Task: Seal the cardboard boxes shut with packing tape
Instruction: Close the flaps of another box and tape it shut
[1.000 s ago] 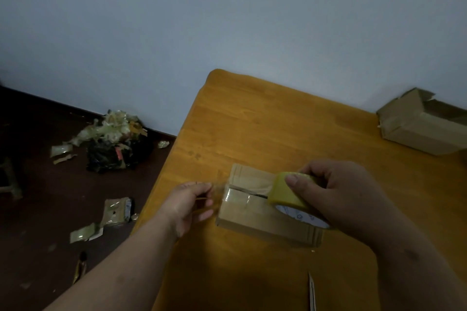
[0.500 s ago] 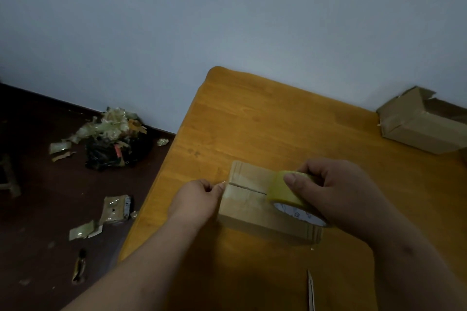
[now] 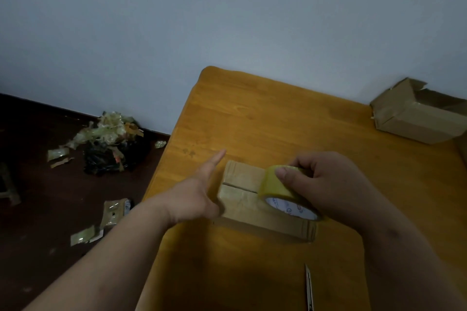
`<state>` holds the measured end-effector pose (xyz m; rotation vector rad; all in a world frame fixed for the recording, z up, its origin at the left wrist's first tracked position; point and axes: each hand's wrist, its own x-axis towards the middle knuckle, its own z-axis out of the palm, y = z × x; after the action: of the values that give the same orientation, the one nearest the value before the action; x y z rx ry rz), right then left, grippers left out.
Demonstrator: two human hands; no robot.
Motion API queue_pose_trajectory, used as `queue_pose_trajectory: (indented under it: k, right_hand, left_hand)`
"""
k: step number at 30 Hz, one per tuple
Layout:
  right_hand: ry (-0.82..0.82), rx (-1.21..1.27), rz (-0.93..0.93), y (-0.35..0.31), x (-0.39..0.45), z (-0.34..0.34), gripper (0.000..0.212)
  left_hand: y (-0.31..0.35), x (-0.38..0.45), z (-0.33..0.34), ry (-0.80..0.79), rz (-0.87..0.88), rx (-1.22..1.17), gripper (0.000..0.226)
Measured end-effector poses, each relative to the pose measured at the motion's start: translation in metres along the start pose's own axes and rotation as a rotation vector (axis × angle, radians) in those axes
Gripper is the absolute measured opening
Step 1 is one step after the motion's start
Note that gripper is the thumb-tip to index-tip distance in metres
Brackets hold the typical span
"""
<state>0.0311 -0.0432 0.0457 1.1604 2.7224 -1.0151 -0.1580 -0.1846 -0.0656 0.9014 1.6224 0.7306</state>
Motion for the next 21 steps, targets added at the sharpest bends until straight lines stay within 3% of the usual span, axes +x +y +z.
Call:
queue_pose_trajectory:
  k: [3,7,16,21]
  right_hand:
    - [-0.004,0.007,-0.006,-0.001,0.0,0.0,0.032]
    - [-0.018,-0.004,-0.004,0.001,-0.001,-0.001,0.031]
    - [-0.093,-0.013,0.041,0.017,-0.005,-0.006,0.023]
    - [-0.214,-0.023,0.046,0.019,-0.004,-0.014,0.036]
  left_hand:
    - [0.017,0.008,0.0,-0.085,0.118,0.328,0.127]
    - [0.015,0.022,0.006,-0.056,0.177,0.541,0.129]
    - [0.004,0.024,0.007,0.042,0.263,0.375,0.114]
    - [0.003,0.024,0.008,0.04,0.251,0.366,0.113]
